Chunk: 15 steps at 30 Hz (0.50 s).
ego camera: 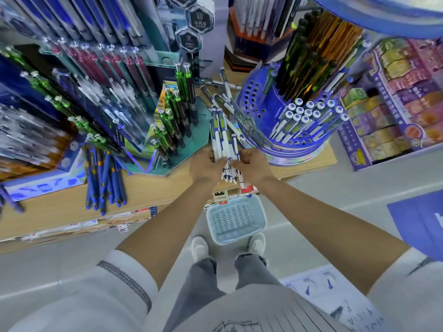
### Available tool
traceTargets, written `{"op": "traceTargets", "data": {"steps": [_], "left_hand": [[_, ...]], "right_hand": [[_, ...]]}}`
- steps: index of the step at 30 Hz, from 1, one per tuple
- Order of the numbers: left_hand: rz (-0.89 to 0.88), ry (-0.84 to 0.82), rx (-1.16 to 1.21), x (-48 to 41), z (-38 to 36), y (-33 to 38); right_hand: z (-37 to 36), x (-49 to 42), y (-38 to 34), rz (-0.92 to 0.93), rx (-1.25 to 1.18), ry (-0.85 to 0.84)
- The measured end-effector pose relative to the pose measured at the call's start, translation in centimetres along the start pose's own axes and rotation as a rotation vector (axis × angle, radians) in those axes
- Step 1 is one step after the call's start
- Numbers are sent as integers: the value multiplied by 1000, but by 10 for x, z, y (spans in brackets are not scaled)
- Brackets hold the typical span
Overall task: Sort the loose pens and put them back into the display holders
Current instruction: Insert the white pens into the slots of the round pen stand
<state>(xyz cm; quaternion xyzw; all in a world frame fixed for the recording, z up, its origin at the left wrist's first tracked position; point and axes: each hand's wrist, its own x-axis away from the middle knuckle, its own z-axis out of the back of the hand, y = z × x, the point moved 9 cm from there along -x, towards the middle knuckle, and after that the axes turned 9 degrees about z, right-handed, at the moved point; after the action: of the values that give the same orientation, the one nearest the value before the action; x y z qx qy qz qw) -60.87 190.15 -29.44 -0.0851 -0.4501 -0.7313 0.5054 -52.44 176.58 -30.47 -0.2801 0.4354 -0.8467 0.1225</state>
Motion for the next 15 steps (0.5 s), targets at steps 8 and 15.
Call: {"op": "traceTargets", "data": {"steps": [8,15], "left_hand": [[2,-110,40,-4,-5,3],[81,-173,145,-6,-11,0]], "right_hand": [[3,2,4,-77,-161,-56],[5,3,3,-78,-227,-66]]}}
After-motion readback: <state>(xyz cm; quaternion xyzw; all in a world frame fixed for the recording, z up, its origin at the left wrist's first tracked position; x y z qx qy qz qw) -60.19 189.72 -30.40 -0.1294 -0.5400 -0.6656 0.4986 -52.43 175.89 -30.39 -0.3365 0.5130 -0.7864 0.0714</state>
